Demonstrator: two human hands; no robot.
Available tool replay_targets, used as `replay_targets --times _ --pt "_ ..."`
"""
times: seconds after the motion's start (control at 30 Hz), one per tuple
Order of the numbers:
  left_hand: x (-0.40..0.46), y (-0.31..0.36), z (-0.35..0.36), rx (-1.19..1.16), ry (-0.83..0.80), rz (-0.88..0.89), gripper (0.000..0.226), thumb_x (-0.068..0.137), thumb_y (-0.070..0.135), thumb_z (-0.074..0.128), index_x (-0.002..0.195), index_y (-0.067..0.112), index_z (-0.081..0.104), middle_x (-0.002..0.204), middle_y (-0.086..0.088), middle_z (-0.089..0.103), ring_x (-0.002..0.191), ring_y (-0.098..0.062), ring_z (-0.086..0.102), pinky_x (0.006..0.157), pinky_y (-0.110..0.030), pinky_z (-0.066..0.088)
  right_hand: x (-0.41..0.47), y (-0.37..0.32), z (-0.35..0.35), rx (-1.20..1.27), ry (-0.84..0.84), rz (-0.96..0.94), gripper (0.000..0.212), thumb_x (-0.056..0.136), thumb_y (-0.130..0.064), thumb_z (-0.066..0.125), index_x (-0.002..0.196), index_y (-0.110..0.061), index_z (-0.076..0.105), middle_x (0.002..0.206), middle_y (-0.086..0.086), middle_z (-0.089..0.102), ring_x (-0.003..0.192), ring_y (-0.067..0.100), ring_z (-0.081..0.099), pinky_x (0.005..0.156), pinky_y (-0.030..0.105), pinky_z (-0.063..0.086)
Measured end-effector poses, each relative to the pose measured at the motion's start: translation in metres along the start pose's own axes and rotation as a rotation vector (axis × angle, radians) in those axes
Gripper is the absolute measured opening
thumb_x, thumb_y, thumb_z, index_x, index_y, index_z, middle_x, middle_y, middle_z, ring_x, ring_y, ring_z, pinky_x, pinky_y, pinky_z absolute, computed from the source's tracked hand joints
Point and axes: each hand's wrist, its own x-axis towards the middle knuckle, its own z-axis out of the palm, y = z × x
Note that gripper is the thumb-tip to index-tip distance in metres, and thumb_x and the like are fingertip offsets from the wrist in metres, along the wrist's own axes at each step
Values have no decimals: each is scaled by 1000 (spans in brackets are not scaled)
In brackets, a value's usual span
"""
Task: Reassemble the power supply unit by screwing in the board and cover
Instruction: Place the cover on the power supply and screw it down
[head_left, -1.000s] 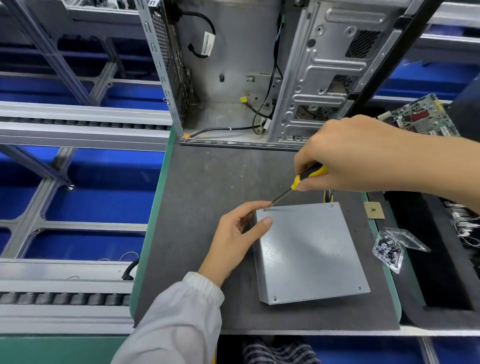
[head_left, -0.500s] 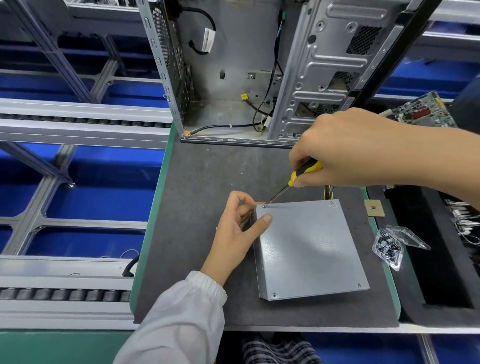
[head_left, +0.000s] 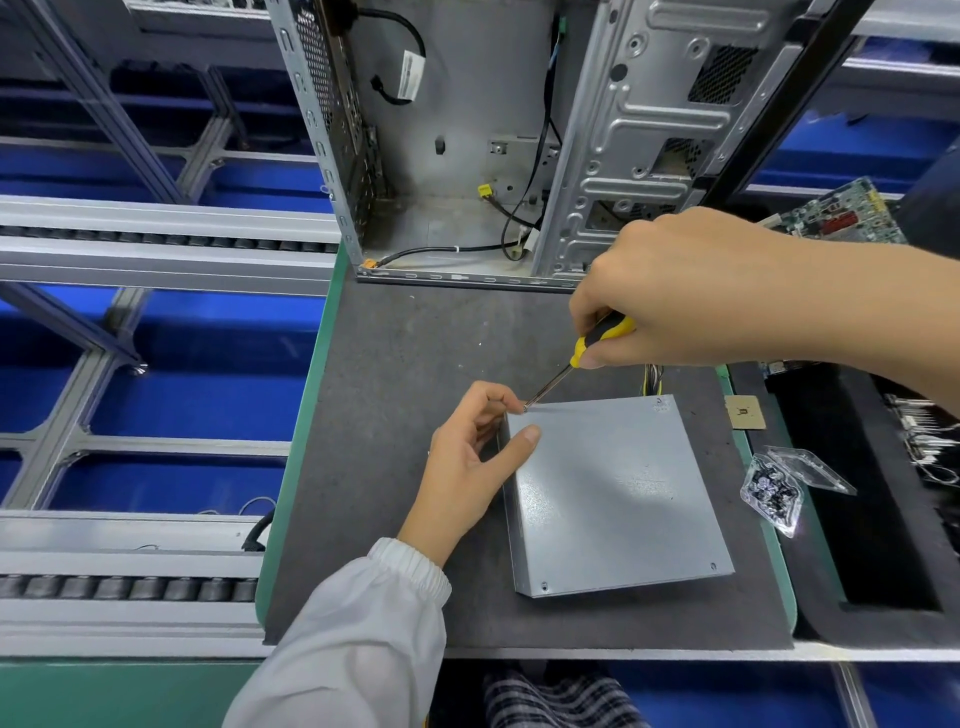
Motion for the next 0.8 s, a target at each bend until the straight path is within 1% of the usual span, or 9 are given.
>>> replay_targets --times 0.13,0.3,0.37,0.43,0.5,0.57,0.67,0.73,0.8 --pt "0 1 -1 12 1 -8 19 90 13 69 99 22 55 109 -8 69 108 -24 65 97 -52 49 1 0 -1 -3 5 -5 23 83 -54 59 79 -32 65 58 -17 38 61 17 47 47 21 28" --pt "0 1 -1 17 -3 -3 20 90 13 69 100 22 54 109 -7 70 108 -23 66 96 -48 52 3 0 -3 23 -12 2 23 82 -54 60 78 -32 65 57 -17 40 52 3 35 47 22 30" --pt "1 1 -1 16 -2 -3 20 90 13 69 100 21 54 109 -7 70 107 -23 66 96 -46 52 4 1 -4 32 -29 -5 24 82 -54 60 79 -32 66 59 -16 46 54 5 42 48 23 35" --pt "1 1 -1 -2 -4 -7 23 90 11 69 102 18 51 106 -6 71 104 -23 67 92 -44 53 6 1 -7 34 -38 -18 26 82 -57 58 81 -33 67 69 -13 56 65 15 53 52 25 41" --pt "2 3 -1 -14 -10 -22 28 90 9 69 106 17 48 105 -4 74 101 -23 68 90 -42 54 9 1 -10 20 -46 -35 29 82 -60 55 83 -34 67 79 -11 60 75 20 59 56 27 44" --pt "4 4 -1 5 0 -30 28 90 9 69 109 18 50 103 0 75 98 -21 69 89 -41 55 13 0 -13 -1 -57 -43 30 82 -61 54 84 -33 68 75 -10 57 75 23 59 55 28 42" --pt "5 5 2 14 40 -41 18 91 10 67 102 19 56 96 -2 74 91 -25 69 84 -48 55 18 -6 -18 -24 -93 -38 28 83 -59 55 82 -33 63 65 -15 41 71 24 55 51 26 35" --pt "5 6 3 16 57 -34 12 92 11 66 98 18 58 92 -13 71 88 -35 66 81 -53 53 21 -10 -21 -45 -105 -42 25 84 -57 56 80 -33 59 63 -14 38 67 24 51 48 24 30" --pt "5 6 4 6 74 -24 8 93 10 64 94 16 59 89 -23 67 87 -44 61 78 -55 50 23 -14 -24 -77 -105 -52 25 86 -53 56 76 -30 56 62 -12 36 63 23 46 48 24 29"
